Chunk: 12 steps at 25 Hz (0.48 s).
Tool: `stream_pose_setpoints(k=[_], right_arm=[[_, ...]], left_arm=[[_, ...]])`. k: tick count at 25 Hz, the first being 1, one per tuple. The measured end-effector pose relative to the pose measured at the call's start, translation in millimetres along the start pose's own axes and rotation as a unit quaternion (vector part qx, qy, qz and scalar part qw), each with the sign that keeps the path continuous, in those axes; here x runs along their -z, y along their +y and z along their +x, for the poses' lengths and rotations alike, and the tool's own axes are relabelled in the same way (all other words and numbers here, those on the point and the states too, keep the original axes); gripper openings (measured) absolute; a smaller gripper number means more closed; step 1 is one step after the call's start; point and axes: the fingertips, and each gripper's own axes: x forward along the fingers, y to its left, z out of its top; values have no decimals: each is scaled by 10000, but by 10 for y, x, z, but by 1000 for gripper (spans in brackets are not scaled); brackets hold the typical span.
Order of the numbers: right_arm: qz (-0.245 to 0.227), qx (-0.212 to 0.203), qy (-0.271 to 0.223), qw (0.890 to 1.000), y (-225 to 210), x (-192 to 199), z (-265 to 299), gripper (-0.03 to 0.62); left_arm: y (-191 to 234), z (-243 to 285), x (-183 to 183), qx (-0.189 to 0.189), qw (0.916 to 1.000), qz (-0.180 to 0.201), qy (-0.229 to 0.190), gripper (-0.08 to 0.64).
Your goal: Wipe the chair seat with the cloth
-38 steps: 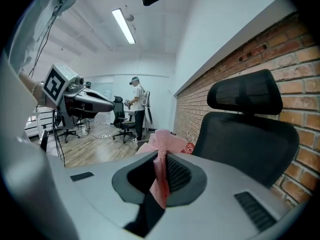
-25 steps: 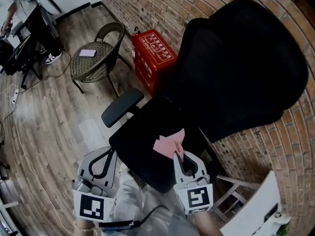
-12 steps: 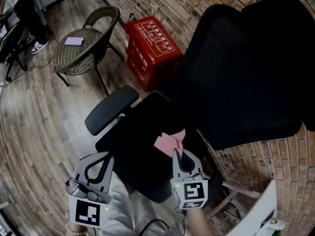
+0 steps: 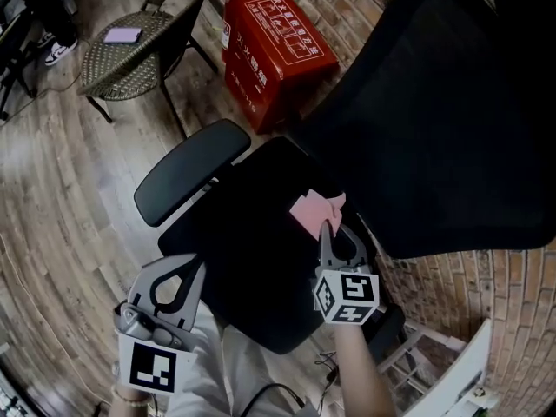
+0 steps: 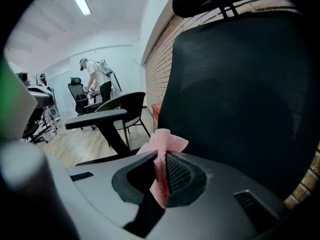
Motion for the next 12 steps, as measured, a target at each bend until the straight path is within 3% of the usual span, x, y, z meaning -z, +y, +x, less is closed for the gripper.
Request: stream_pose_setpoints(k=[12], right_arm=[[76, 133, 494, 9987, -222, 585, 976, 55]], left_arm=[[104, 259, 665, 95, 9997, -67, 230, 18]])
